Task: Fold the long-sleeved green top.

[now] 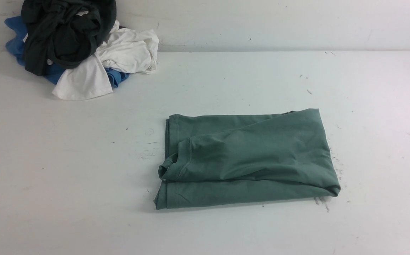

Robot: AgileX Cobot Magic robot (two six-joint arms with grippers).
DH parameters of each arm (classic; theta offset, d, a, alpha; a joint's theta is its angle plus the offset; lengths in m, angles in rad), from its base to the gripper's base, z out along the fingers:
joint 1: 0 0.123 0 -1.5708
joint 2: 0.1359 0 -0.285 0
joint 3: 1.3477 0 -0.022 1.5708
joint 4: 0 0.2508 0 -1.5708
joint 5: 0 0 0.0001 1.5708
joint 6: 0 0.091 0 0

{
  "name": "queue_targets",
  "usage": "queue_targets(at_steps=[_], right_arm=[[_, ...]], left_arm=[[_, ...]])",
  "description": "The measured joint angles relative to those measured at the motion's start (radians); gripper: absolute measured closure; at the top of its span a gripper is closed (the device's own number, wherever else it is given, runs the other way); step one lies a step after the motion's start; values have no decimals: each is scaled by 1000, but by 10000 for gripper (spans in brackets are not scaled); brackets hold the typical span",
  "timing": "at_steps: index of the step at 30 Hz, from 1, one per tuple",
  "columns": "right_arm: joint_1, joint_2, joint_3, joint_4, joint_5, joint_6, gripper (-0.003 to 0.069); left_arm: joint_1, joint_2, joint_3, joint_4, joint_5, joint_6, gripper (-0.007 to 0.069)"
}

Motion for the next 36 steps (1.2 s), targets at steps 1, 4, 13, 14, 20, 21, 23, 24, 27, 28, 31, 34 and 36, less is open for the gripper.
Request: queue_targets(at_steps=[1, 4, 13, 14, 20, 21, 23, 24, 27, 28, 31, 34, 36], right_arm=[[0, 0, 0, 0, 0, 0, 674], [0, 0, 0, -1, 0, 0, 674], [0, 0, 0, -1, 1, 0, 674], [0, 0, 0, -1, 1, 0, 674], [0, 0, 0, -2, 1, 0, 674], [0, 0, 0, -2, 1, 0, 674], [0, 0, 0, -2, 1, 0, 674], [0, 0, 0, -2, 1, 0, 674], [0, 0, 0, -2, 1, 0, 674], [0, 0, 0, -2, 1, 0, 674], [0, 0, 0, -2, 1, 0, 674], [0, 0, 0, -2, 1, 0, 674], [0, 0, 0, -2, 1, 0, 674]], left_arm=[[9, 0, 19, 0, -21, 0, 631], [44, 0, 85, -36, -72, 2, 631], [206, -23, 260, -105, -222, 4, 631], [234, -24, 281, -110, -244, 12, 631], [325, -24, 355, -119, -322, 87, 631], [326, -24, 355, -121, -321, 97, 631], [326, -24, 355, -121, -317, 97, 631], [326, -24, 355, -121, -316, 102, 631], [326, -24, 355, -121, -313, 133, 631], [326, -24, 355, -121, -313, 142, 631], [326, -24, 355, -125, -313, 163, 631], [326, -24, 355, -138, -313, 166, 631], [326, -24, 355, -158, -312, 166, 631]])
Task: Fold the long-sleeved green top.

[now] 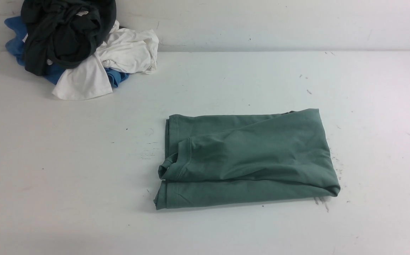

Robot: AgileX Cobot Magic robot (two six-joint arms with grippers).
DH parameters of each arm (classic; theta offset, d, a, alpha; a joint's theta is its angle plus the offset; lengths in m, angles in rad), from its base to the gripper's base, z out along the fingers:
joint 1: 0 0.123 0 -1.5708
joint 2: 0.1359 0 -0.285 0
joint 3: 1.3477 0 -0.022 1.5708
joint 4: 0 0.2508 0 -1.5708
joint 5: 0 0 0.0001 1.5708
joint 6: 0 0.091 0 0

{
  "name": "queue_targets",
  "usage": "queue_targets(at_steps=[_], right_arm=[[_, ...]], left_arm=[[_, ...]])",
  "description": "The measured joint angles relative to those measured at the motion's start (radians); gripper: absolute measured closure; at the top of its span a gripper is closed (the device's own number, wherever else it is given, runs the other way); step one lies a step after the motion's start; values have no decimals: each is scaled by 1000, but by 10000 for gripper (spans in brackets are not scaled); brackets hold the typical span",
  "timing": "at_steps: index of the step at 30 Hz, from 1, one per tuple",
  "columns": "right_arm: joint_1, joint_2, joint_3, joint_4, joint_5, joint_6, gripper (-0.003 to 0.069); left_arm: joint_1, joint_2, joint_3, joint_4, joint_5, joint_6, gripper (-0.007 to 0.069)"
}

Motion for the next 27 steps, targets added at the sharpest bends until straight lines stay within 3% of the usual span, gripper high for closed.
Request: queue_targets(at_steps=[27], right_arm=[[0, 0, 0, 0, 0, 0, 674]], left_arm=[[0, 0, 0, -30, 1, 0, 631]])
